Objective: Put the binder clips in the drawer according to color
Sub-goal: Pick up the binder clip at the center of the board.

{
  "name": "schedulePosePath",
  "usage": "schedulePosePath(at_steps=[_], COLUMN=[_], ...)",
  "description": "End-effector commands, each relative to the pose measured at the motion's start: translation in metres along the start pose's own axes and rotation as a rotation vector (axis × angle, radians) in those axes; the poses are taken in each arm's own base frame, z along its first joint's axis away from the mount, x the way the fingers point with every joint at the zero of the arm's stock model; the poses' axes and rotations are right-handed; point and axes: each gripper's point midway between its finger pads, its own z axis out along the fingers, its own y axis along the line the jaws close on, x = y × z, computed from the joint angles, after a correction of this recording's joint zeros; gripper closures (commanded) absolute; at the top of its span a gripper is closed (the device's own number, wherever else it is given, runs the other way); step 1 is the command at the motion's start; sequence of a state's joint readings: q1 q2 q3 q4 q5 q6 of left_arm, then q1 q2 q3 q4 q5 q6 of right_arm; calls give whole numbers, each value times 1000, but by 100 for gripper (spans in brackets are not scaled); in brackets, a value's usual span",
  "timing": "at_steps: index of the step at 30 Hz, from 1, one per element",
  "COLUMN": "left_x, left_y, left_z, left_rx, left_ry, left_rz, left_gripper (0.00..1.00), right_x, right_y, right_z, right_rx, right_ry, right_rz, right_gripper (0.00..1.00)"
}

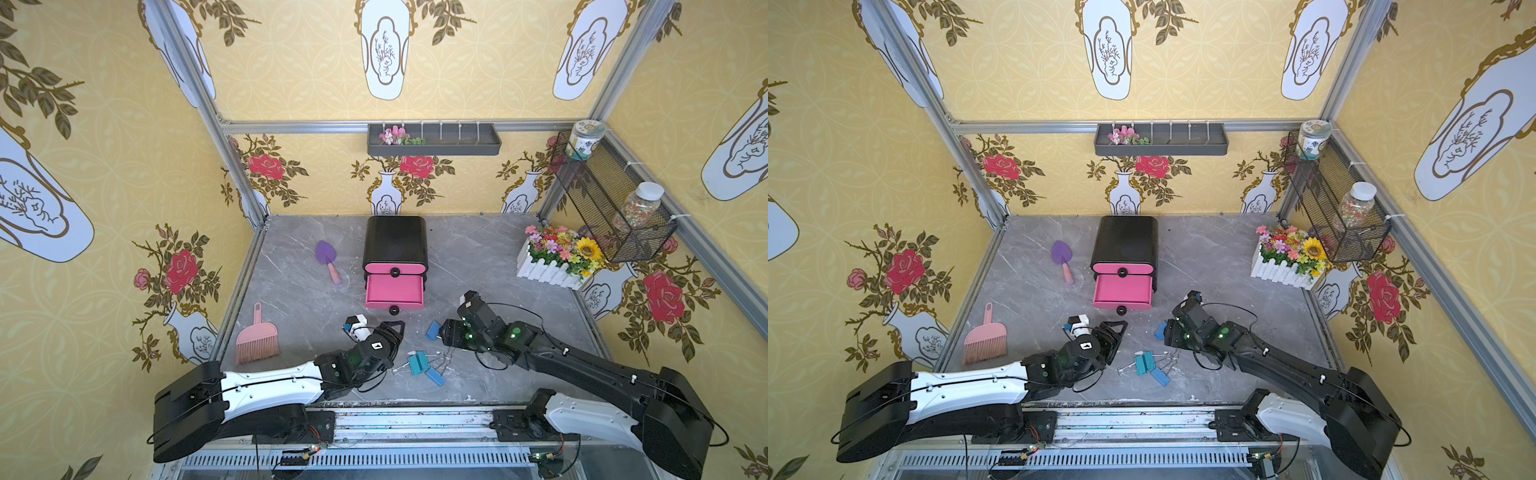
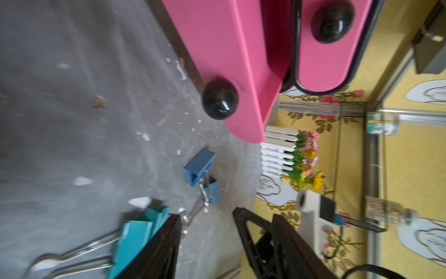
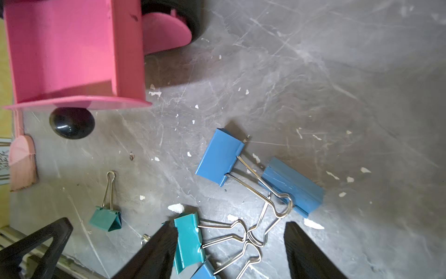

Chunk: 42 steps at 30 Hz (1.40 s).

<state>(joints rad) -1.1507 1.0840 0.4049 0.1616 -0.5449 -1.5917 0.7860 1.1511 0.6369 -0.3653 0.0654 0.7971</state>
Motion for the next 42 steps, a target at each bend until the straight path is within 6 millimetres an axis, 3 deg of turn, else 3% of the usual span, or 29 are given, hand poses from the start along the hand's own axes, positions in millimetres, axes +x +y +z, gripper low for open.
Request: schedulePosePath(at_steps=[1,13,26,33,42], left_x=[-11,-49,-51,-51,-51], left_y=[43,28,27,28,28], left_z=[-14,-52,-46,-46,-45], left_rx=[-158,-82,-37,-31,-33], left_ry=[5,-33,-9,-4,-3], left_rz=[157,216,212,203,193], left_gripper=[32,28,26,26,26], right_x=[-5,2,-7,-4,-15], right_y=[3,2,5,3,-3], right_z=[4,49,62,70,86], right_rx=[42,122,166,165,190], right_ry=[-11,80,69,65,43], right_rz=[-149,-274,-399,-406,-403], right_gripper=[20,16,13,12,14])
